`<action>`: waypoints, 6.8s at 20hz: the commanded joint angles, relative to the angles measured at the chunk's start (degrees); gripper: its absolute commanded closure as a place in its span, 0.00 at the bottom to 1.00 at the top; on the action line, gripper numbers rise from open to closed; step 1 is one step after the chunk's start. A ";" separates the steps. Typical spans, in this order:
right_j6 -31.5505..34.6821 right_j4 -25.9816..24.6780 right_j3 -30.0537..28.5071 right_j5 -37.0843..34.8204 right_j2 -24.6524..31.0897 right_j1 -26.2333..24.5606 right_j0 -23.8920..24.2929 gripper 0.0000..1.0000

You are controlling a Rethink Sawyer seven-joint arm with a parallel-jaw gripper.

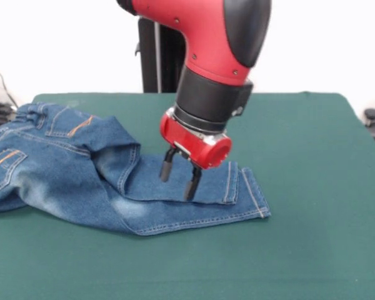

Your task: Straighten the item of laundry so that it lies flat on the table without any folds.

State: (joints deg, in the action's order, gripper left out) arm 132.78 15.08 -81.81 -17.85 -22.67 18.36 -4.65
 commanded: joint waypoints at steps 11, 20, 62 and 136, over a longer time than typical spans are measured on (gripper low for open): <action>22.42 12.67 7.34 -9.91 -6.36 -7.07 -9.13 0.00; 24.56 16.25 8.76 -10.66 -8.01 -9.49 -11.56 0.00; 23.25 18.83 -2.55 1.79 -3.11 -8.73 -13.64 0.00; 24.44 26.49 -7.16 10.11 -0.56 -12.03 -18.24 0.00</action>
State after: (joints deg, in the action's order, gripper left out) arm 142.06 37.27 -89.00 -8.68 -31.10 12.21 -20.03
